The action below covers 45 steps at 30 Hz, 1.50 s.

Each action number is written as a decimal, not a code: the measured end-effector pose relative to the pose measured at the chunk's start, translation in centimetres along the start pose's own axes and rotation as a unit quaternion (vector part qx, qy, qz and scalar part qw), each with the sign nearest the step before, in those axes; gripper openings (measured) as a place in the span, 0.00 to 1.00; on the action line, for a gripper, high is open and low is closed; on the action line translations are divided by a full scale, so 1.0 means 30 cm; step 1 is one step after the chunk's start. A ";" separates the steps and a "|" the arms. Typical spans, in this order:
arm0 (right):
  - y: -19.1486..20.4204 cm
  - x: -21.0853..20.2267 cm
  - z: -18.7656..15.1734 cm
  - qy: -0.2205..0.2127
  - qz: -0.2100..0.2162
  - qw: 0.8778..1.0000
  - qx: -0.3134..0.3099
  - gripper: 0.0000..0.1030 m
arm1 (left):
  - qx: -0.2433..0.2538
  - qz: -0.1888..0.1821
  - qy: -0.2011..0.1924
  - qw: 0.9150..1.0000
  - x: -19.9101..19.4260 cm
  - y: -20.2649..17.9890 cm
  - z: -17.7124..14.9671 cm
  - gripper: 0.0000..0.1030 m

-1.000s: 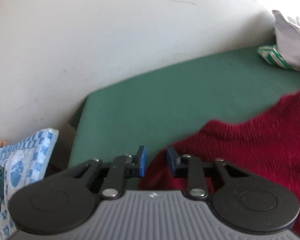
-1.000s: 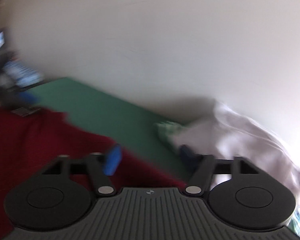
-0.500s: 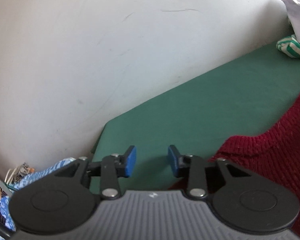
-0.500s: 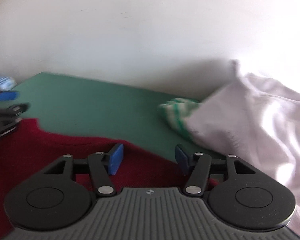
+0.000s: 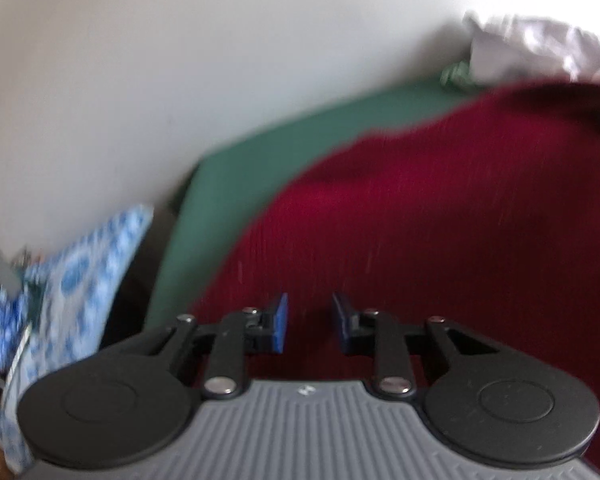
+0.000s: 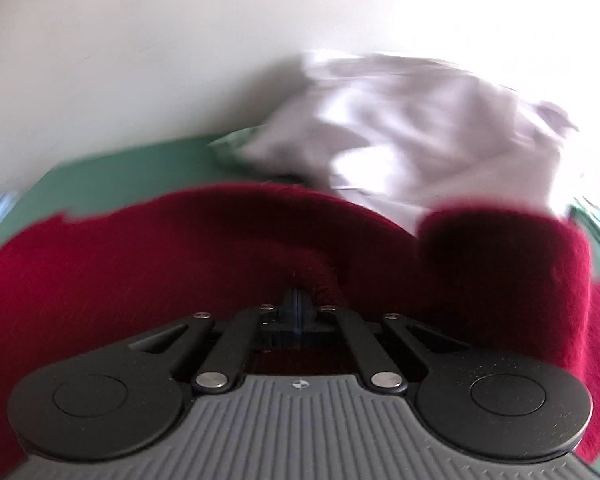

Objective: Fold clothes

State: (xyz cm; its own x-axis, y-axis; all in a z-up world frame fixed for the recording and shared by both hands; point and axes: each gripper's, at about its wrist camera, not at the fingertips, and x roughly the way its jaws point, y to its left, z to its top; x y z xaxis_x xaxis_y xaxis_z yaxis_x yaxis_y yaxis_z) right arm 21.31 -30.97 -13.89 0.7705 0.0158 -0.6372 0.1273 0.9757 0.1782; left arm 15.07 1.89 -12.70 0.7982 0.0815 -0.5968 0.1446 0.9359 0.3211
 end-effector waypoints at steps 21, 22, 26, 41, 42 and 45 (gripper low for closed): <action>0.211 -0.391 -0.280 0.089 0.090 0.992 -0.012 0.20 | -0.107 -0.056 0.000 0.993 -0.137 0.020 -0.147 0.65; 0.213 -0.399 -0.301 0.079 0.075 0.994 -0.026 0.16 | -0.115 -0.055 0.000 0.992 -0.136 0.018 -0.163 0.65; 0.194 -0.471 -0.333 0.056 0.024 0.997 -0.037 0.00 | -0.137 -0.052 0.006 0.989 -0.112 0.040 -0.164 0.79; 0.118 -0.898 -0.674 0.070 -0.046 0.994 -0.068 0.20 | -0.075 -0.024 -0.013 0.997 -0.275 -0.008 -0.195 0.70; 0.114 -0.923 -0.688 0.074 -0.054 0.993 -0.069 0.21 | -0.071 -0.036 -0.016 0.997 -0.331 -0.014 -0.216 0.71; 0.102 -1.003 -0.730 0.081 -0.019 0.995 -0.048 0.26 | -0.065 -0.078 -0.013 0.995 -0.486 -0.031 -0.289 0.71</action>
